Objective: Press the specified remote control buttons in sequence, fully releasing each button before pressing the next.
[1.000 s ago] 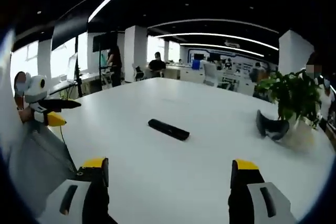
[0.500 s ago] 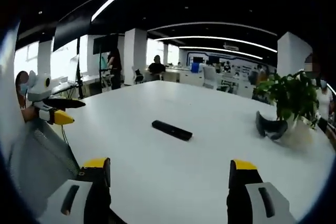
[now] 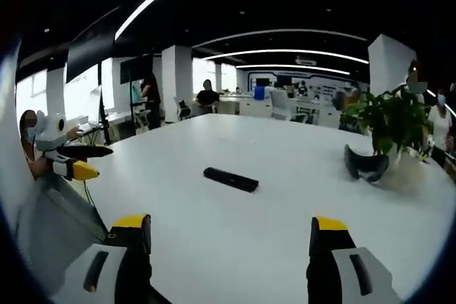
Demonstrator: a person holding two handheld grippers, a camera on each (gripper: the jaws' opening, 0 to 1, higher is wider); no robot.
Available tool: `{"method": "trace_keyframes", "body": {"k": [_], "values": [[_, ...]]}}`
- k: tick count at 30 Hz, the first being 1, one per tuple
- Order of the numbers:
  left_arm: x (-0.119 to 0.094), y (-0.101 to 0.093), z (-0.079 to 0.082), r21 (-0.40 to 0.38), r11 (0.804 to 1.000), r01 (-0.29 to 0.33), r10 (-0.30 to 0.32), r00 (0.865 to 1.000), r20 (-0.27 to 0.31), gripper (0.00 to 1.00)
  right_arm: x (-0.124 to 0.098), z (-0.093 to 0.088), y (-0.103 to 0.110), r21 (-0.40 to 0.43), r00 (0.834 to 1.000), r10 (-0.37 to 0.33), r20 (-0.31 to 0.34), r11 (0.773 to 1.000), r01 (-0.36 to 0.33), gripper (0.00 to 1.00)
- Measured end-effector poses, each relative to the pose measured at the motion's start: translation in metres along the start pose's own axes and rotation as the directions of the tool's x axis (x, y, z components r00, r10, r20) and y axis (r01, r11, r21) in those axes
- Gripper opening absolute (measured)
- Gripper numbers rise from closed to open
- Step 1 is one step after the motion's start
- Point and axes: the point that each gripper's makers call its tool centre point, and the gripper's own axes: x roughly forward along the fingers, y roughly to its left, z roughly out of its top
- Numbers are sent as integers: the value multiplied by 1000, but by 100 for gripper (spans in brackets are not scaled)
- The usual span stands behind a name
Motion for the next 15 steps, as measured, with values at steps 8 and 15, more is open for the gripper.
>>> {"method": "trace_keyframes", "body": {"k": [8, 15], "values": [[0, 1, -1, -3, 1000, -5, 5, 1000, -2, 83, 1, -3, 0, -9, 1000, -1, -20, 1000, 1, 90], [0, 0, 0, -12, 1000, 2, -2, 1000, 5, 83, 2, -8, 2, -5, 999, 6, -40, 1000, -6, 88]]}}
